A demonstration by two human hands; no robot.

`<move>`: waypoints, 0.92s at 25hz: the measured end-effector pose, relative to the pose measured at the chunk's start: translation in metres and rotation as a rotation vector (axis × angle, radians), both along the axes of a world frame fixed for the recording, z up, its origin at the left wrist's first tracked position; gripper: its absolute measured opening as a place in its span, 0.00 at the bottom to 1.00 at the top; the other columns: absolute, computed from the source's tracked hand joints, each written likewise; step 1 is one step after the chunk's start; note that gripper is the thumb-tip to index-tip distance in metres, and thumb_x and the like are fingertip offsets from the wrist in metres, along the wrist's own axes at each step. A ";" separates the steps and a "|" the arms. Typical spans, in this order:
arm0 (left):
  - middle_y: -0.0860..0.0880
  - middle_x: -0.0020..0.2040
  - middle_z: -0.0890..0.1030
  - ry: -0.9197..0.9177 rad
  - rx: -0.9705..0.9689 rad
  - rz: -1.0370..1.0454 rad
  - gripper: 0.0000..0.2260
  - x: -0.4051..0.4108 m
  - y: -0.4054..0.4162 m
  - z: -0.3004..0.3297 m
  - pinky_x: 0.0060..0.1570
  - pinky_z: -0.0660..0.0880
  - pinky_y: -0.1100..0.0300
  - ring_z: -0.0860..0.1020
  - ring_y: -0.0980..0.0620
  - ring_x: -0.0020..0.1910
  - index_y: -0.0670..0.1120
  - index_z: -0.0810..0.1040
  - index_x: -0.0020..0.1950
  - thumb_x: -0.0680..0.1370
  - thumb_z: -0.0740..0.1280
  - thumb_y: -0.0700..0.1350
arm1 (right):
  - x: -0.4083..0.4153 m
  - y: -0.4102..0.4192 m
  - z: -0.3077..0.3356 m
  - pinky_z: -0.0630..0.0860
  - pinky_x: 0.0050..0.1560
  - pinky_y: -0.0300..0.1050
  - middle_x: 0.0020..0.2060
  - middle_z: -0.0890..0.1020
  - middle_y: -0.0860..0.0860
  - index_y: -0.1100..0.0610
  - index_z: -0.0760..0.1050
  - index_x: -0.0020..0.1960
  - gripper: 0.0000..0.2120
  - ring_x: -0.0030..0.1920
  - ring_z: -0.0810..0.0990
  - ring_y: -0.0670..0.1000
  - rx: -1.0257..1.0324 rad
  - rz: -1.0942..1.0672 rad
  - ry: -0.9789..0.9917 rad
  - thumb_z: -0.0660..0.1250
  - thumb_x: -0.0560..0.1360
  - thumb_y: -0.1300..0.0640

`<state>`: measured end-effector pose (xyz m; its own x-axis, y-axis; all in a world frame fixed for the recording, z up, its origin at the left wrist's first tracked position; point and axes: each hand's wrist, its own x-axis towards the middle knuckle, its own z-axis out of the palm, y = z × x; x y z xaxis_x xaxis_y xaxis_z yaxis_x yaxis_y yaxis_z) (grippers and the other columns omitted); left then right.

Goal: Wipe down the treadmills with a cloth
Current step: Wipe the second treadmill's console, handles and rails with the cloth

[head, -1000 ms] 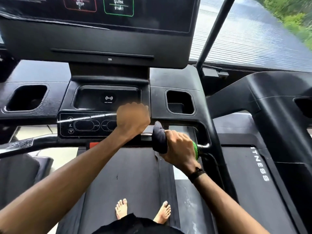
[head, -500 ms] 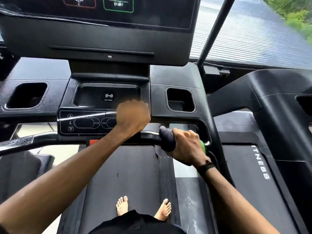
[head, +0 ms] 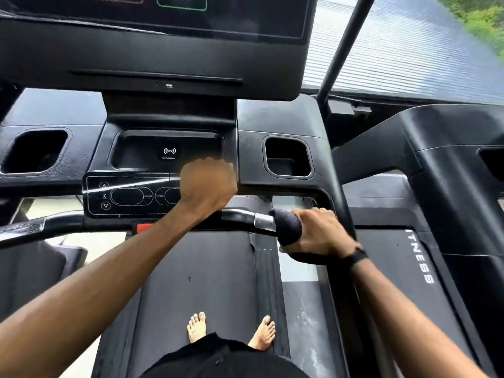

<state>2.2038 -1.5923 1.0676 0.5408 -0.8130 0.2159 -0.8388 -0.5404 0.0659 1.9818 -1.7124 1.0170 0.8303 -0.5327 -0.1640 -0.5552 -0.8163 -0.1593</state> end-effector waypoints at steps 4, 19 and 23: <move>0.38 0.30 0.79 0.000 -0.016 -0.007 0.21 -0.003 0.000 0.000 0.31 0.59 0.57 0.77 0.38 0.29 0.39 0.76 0.29 0.80 0.62 0.46 | -0.001 -0.012 0.008 0.76 0.41 0.47 0.36 0.82 0.47 0.50 0.77 0.43 0.29 0.38 0.81 0.53 0.185 -0.028 0.109 0.72 0.57 0.27; 0.36 0.33 0.79 -0.017 -0.019 0.041 0.22 -0.003 -0.004 -0.003 0.33 0.61 0.54 0.77 0.36 0.32 0.38 0.77 0.31 0.81 0.60 0.48 | -0.028 0.016 -0.029 0.76 0.40 0.48 0.35 0.81 0.49 0.52 0.76 0.43 0.21 0.35 0.80 0.56 -0.287 -0.017 -0.247 0.71 0.61 0.38; 0.39 0.30 0.76 -0.035 -0.022 0.042 0.22 -0.003 -0.004 -0.005 0.32 0.62 0.54 0.76 0.37 0.31 0.39 0.76 0.30 0.81 0.60 0.49 | -0.021 0.008 -0.018 0.72 0.40 0.48 0.37 0.82 0.50 0.53 0.74 0.44 0.20 0.37 0.81 0.57 -0.234 0.010 -0.190 0.69 0.63 0.38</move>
<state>2.2010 -1.5962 1.0629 0.5665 -0.7843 0.2531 -0.8171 -0.5743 0.0492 1.9610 -1.7043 0.9987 0.8396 -0.5296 0.1209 -0.5254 -0.8482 -0.0670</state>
